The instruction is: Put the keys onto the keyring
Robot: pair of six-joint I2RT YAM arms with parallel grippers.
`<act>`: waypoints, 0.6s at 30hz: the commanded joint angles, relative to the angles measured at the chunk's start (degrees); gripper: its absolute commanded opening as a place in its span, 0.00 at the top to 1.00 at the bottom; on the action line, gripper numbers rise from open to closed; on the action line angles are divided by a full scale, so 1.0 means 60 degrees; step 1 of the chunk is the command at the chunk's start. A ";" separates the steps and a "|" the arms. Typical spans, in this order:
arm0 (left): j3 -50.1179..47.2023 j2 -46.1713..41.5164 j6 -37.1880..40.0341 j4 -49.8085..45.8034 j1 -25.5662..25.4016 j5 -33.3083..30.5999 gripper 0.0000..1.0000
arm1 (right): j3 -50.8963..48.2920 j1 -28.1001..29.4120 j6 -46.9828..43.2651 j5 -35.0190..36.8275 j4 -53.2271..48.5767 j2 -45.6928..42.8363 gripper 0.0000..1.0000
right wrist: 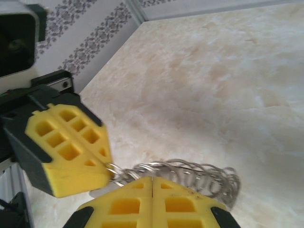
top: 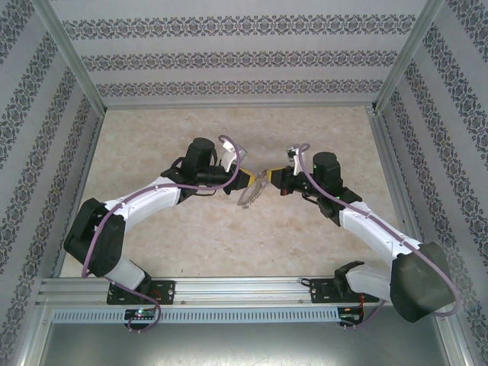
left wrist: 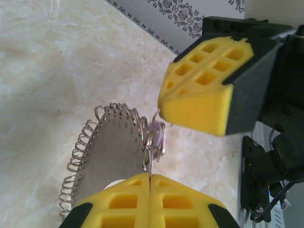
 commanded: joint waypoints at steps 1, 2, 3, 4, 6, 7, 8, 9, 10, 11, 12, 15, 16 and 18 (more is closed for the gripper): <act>0.0019 -0.0250 0.0016 0.0657 -0.0157 0.0017 1.00 | -0.0199 -0.0148 0.0223 -0.0243 0.0332 -0.0203 1.00; 0.0043 -0.0236 0.0003 0.0660 -0.0154 0.0023 1.00 | -0.0214 -0.0152 0.0240 -0.0301 0.0341 -0.0199 1.00; 0.0048 -0.0221 -0.0003 0.0642 -0.0156 0.0049 1.00 | -0.0249 -0.0154 0.0272 -0.0414 0.0454 -0.0199 1.00; 0.0050 -0.0208 -0.0003 0.0631 -0.0150 0.0059 1.00 | -0.0272 -0.0145 0.0315 -0.0514 0.0570 -0.0208 1.00; 0.0051 -0.0206 -0.0003 0.0645 -0.0156 0.0042 1.00 | -0.0273 -0.0113 0.0366 -0.0678 0.0725 -0.0306 1.00; 0.0059 -0.0211 -0.0003 0.0642 -0.0157 0.0027 1.00 | -0.0271 -0.0076 0.0385 -0.0783 0.0820 -0.0363 1.00; 0.0053 -0.0206 -0.0003 0.0634 -0.0152 0.0049 1.00 | -0.0252 -0.0035 0.0391 -0.0870 0.0886 -0.0428 1.00; 0.0065 -0.0213 -0.0003 0.0609 -0.0161 0.0039 1.00 | -0.0219 0.0025 0.0358 -0.0965 0.0897 -0.0500 1.00; 0.0074 -0.0213 -0.0003 0.0603 -0.0151 0.0046 1.00 | -0.0175 0.0075 0.0314 -0.1020 0.0870 -0.0541 1.00; 0.0091 -0.0192 -0.0003 0.0576 -0.0158 0.0038 1.00 | -0.0108 0.0132 0.0278 -0.1065 0.0808 -0.0568 1.00; 0.0100 -0.0178 -0.0003 0.0583 -0.0151 0.0052 1.00 | -0.0043 0.0175 0.0255 -0.1169 0.0773 -0.0554 1.00; 0.0111 -0.0147 -0.0017 0.0601 -0.0156 0.0083 1.00 | 0.0160 0.0347 0.0171 -0.1279 0.0641 -0.0441 1.00; 0.0107 -0.0135 -0.0017 0.0601 -0.0150 0.0088 1.00 | 0.0201 0.0406 0.0146 -0.1281 0.0622 -0.0383 1.00; 0.0130 -0.0135 -0.0017 0.0602 -0.0154 0.0092 1.00 | 0.0296 0.0514 0.0072 -0.1193 0.0593 -0.0249 1.00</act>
